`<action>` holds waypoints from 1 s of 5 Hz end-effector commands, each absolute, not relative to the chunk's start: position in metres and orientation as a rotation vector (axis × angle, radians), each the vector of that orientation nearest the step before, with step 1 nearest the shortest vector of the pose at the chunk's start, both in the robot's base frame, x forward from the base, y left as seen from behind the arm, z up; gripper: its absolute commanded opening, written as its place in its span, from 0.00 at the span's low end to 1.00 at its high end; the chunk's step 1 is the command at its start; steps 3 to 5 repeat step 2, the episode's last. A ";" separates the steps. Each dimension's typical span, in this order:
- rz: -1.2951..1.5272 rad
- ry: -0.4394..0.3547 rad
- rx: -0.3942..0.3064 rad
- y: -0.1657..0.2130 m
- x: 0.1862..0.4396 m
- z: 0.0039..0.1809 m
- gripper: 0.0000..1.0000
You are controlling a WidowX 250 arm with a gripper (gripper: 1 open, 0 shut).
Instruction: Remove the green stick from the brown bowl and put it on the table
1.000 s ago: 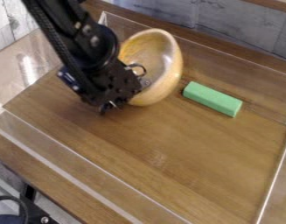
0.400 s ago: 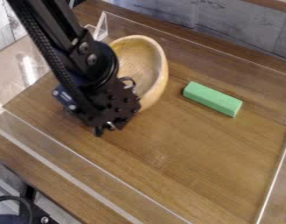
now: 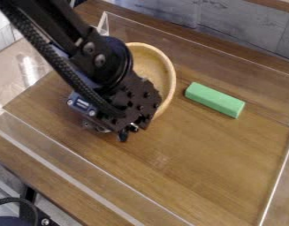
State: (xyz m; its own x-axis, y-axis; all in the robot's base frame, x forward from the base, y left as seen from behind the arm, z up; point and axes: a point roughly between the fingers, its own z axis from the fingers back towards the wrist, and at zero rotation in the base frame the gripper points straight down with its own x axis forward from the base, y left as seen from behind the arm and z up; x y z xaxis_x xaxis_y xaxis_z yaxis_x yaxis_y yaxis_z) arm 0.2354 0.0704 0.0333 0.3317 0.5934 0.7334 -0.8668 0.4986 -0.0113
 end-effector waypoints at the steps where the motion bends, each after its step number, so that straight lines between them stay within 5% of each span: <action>1: 0.956 -0.762 0.387 0.063 0.239 0.034 0.00; 5: 0.968 -0.754 0.379 0.066 0.238 0.030 0.00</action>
